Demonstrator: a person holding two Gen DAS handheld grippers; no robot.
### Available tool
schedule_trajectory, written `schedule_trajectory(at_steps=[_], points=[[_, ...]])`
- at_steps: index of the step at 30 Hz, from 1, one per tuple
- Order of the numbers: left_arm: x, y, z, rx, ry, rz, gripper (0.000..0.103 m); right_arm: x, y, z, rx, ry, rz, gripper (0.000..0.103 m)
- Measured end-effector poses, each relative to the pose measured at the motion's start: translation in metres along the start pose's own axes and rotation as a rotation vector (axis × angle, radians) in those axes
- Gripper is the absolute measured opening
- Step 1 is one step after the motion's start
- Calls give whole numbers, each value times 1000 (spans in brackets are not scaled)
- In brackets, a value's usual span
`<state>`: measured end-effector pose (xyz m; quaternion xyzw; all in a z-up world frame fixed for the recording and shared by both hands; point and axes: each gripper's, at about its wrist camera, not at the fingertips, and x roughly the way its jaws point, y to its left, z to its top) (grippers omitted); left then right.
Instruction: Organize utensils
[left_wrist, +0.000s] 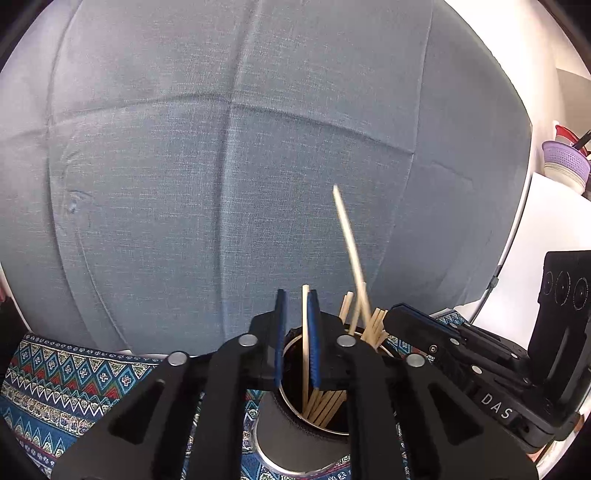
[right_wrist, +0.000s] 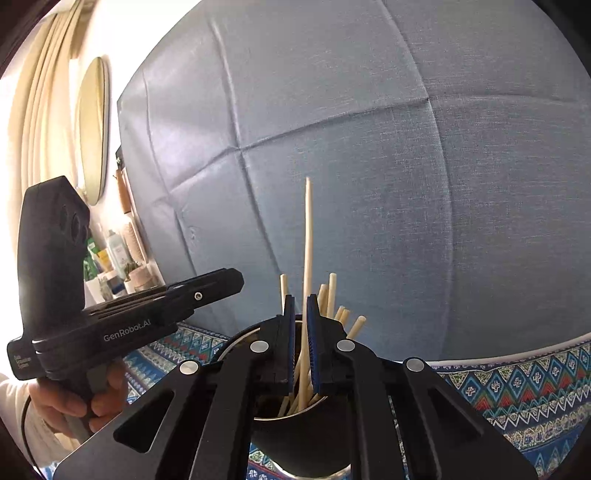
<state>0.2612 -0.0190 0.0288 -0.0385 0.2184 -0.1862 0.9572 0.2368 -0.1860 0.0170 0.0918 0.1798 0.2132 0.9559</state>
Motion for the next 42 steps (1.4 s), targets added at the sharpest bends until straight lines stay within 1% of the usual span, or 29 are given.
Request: schedule_trajectory(at_steps=[1, 2, 4, 5, 8, 9, 11, 12, 13, 14, 15, 16, 17, 19, 20, 23, 27, 30, 32, 36, 40, 42], points=[[-2, 0, 0, -2, -9, 7, 33, -1, -1, 0, 5, -3, -6, 10], [-5, 1, 0, -5, -16, 10, 37, -1, -1, 0, 8, -6, -10, 12], [-9, 4, 2, -15, -23, 16, 40, -3, -1, 1, 7, -15, -29, 30], [-11, 5, 3, -20, -25, 19, 44, -6, -1, 2, 7, -23, -35, 34], [-18, 9, 5, -19, -33, 36, 49, -11, -2, 4, 12, -33, -47, 39], [-19, 10, 6, -22, -30, 40, 51, -12, -2, 5, 13, -36, -52, 44], [-22, 14, 7, -34, -27, 49, 63, -15, -2, 8, 15, -41, -65, 56], [-24, 15, 7, -43, -25, 54, 67, -16, -2, 10, 18, -40, -73, 70], [-26, 16, 8, -54, -19, 63, 75, -18, -3, 11, 25, -40, -74, 77], [-28, 18, 9, -63, -13, 73, 77, -21, -4, 13, 34, -43, -76, 80], [-30, 20, 9, -68, -10, 82, 78, -23, -5, 15, 46, -39, -85, 86], [-32, 21, 10, -71, -6, 90, 81, -25, -7, 17, 59, -32, -95, 87], [-34, 22, 11, -76, 1, 104, 88, -26, -9, 18, 70, -21, -106, 87], [-40, 28, 12, -89, 5, 125, 92, -30, -13, 21, 90, 1, -133, 91], [-44, 31, 13, -97, 12, 133, 97, -31, -15, 22, 99, 15, -152, 92], [-51, 40, 11, -115, 46, 154, 97, -35, -19, 23, 131, 54, -187, 93], [-63, 47, 6, -107, 66, 187, 97, -43, -18, 24, 136, 80, -220, 93], [-69, 47, 2, -102, 92, 194, 97, -50, -13, 25, 113, 99, -247, 93], [-78, 49, 0, -97, 101, 201, 97, -57, -8, 25, 103, 110, -250, 94], [-99, 48, -1, -100, 117, 223, 97, -69, 3, 20, 117, 147, -269, 95], [-127, 45, -8, -116, 131, 225, 97, -77, 15, 8, 147, 270, -317, 95], [-138, 41, -15, -108, 152, 231, 97, -85, 23, 0, 141, 309, -327, 95]])
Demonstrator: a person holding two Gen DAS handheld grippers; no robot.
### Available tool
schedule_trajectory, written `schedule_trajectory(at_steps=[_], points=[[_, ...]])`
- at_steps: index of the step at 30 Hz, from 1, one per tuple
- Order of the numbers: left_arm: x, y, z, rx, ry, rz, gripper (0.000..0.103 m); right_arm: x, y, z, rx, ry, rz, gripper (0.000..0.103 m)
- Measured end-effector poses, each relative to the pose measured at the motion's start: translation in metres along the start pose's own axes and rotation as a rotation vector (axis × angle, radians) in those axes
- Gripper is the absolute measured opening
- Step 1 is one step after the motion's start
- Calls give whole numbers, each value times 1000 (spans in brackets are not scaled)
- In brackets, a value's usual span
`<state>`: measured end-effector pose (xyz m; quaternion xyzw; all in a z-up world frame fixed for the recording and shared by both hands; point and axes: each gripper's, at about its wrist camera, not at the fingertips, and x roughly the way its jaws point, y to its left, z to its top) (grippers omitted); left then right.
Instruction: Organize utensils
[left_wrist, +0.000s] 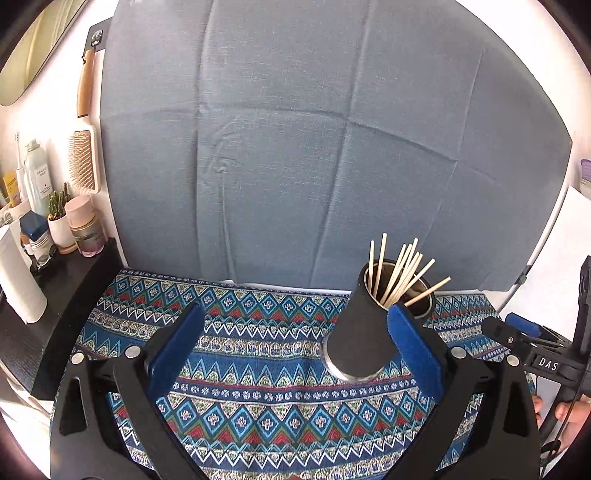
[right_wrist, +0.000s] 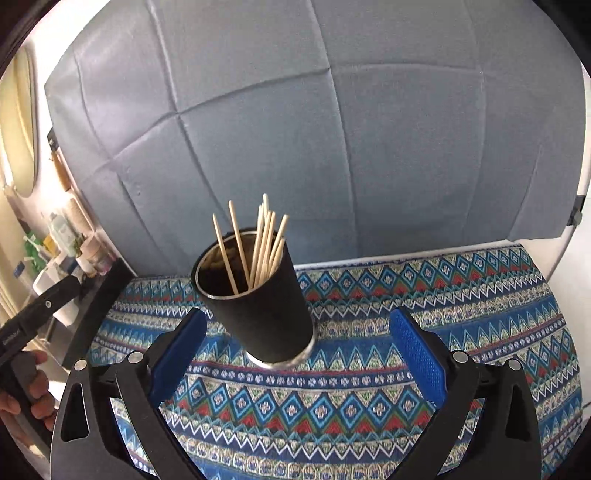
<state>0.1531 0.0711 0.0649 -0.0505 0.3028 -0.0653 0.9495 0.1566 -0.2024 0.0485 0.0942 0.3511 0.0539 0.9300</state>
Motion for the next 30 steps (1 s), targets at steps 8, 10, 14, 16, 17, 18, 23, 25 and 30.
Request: schedule_trajectory(at_steps=[8, 10, 14, 16, 17, 18, 23, 25, 30], points=[[-46, 1, -32, 12, 36, 5, 97, -42, 7, -40, -15, 41, -45, 95], [-57, 1, -38, -2, 52, -7, 97, -56, 10, -47, -5, 59, -65, 95], [-79, -3, -51, 6, 100, 21, 97, -86, 14, -60, 14, 65, -96, 95], [-89, -3, -56, -4, 118, 55, 97, -98, 16, -66, 32, 71, -97, 95], [-92, -3, -58, -4, 134, 52, 97, -102, 18, -68, 35, 83, -100, 95], [-96, -5, -60, 2, 148, 48, 97, -107, 20, -71, 31, 98, -110, 95], [-113, -14, -69, 29, 190, 29, 97, -129, 37, -82, -13, 118, -140, 95], [-119, -15, -72, 18, 204, 23, 97, -138, 42, -85, -18, 106, -164, 95], [-133, -20, -74, 17, 191, 84, 97, -155, 46, -89, 18, 94, -196, 95]])
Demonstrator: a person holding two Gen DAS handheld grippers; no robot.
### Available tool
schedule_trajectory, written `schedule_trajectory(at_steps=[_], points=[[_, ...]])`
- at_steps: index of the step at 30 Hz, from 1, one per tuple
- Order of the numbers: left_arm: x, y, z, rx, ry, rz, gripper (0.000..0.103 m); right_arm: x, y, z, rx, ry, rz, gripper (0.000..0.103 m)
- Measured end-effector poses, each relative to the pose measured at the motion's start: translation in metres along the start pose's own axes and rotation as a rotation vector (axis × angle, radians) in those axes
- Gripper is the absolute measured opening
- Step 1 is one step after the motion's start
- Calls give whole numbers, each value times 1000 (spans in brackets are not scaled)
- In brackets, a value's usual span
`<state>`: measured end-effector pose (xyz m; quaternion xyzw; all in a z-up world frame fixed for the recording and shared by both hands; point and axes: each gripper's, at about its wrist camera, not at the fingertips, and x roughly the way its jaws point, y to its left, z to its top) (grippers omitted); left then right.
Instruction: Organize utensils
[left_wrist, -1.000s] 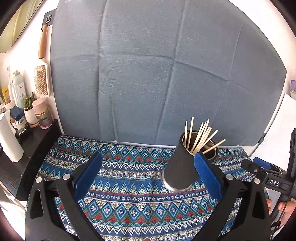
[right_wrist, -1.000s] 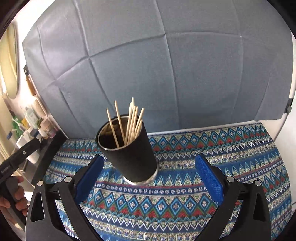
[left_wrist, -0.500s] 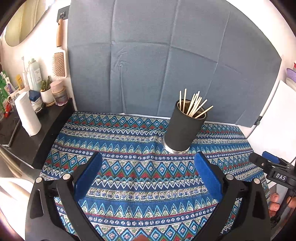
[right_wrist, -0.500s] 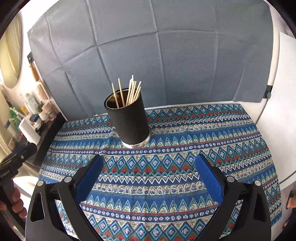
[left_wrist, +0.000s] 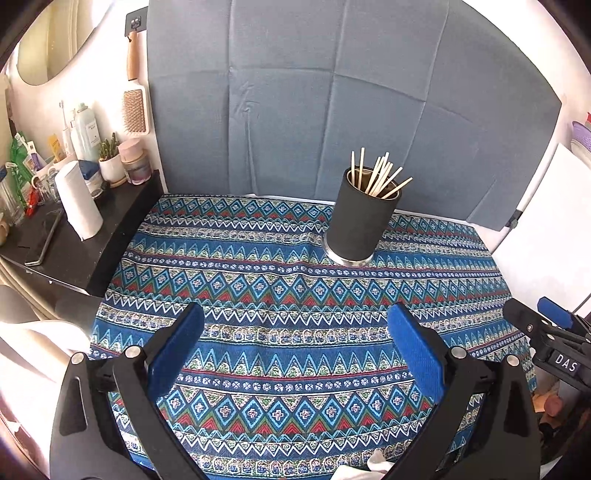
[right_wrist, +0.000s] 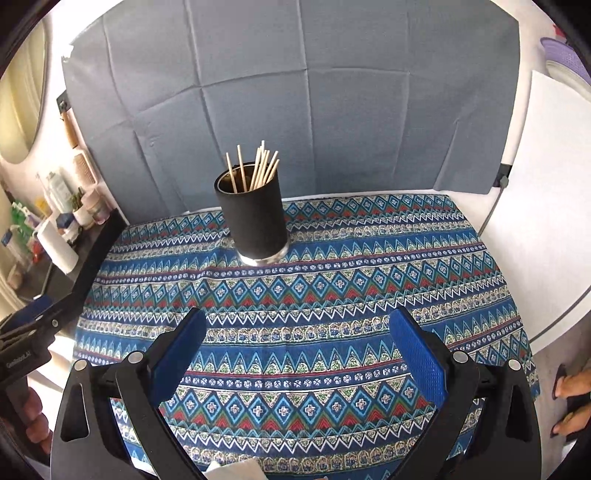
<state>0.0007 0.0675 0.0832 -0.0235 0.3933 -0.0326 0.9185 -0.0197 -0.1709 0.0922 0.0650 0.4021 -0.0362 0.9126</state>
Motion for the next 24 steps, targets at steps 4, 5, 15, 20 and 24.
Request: schedule_trajectory(at_steps=[4, 5, 15, 20, 24], points=[[-4, -7, 0, 35, -11, 6, 97, -7, 5, -3, -13, 0, 23, 95], [-4, -9, 0, 35, -9, 1, 97, -9, 6, -4, -15, -2, 16, 95], [-10, -18, -7, 57, -6, 11, 97, -11, 1, -11, -4, 32, -9, 95], [-13, -16, -9, 46, -6, 20, 97, -12, 1, -13, -4, 42, -19, 95], [-13, -14, -11, 31, 4, 19, 97, -12, 3, -12, -11, 46, -8, 95]])
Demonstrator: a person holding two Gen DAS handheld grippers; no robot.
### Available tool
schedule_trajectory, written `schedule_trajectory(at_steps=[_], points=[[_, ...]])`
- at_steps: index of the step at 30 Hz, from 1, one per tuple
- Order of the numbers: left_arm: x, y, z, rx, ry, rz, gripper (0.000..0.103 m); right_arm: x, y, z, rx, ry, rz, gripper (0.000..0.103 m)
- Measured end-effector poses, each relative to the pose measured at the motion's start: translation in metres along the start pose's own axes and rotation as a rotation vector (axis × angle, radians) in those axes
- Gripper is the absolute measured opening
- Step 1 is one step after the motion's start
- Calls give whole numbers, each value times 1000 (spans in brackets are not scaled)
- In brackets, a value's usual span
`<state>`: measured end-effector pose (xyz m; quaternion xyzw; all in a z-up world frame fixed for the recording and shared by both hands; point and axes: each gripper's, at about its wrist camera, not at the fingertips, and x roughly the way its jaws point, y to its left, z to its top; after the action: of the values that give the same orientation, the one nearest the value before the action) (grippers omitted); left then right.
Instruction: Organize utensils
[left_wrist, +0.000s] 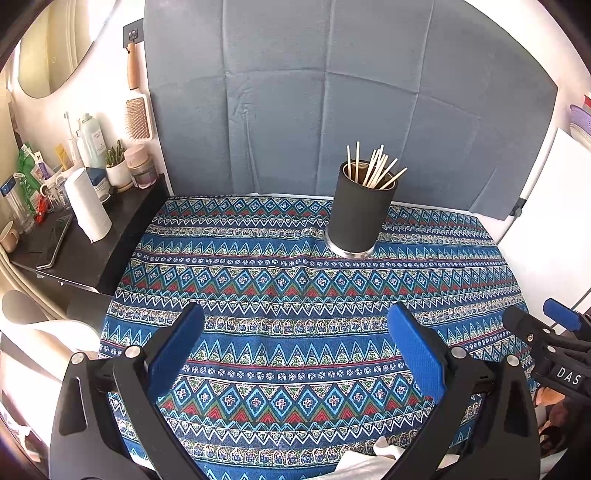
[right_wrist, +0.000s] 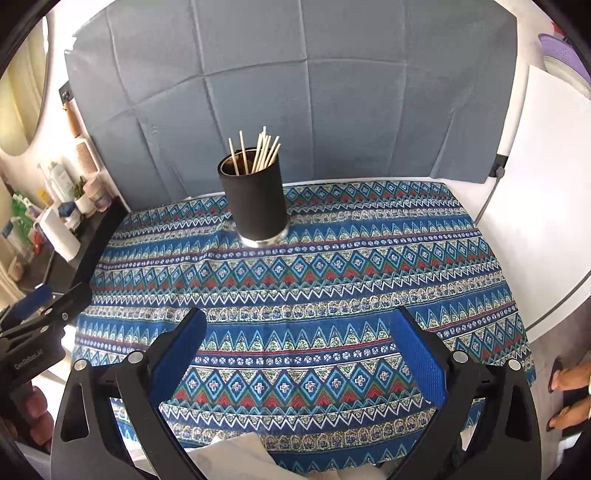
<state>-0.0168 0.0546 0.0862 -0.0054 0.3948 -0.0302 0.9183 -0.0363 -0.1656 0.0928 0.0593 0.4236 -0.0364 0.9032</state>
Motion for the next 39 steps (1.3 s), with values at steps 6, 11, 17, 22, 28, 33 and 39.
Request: schedule_trajectory(at_steps=[6, 11, 17, 22, 28, 33, 39], points=[[-1, 1, -2, -6, -1, -11, 97, 1, 4, -1, -20, 5, 4, 95], [-1, 1, -2, -7, 2, -10, 97, 2, 5, -2, -28, 8, 2, 95], [0, -2, -3, -3, 10, -15, 97, 4, 4, -4, -29, 17, 3, 95], [1, -2, -4, -10, 17, -13, 97, 5, 4, -4, -35, 14, 9, 95], [2, -2, -4, -12, 19, -13, 97, 6, 4, -3, -41, 16, 12, 95], [2, -3, -4, -12, 17, -14, 97, 7, 3, -3, -46, 21, 17, 95], [5, -3, -5, -16, 38, -34, 97, 8, 4, -4, -48, 26, 15, 95]])
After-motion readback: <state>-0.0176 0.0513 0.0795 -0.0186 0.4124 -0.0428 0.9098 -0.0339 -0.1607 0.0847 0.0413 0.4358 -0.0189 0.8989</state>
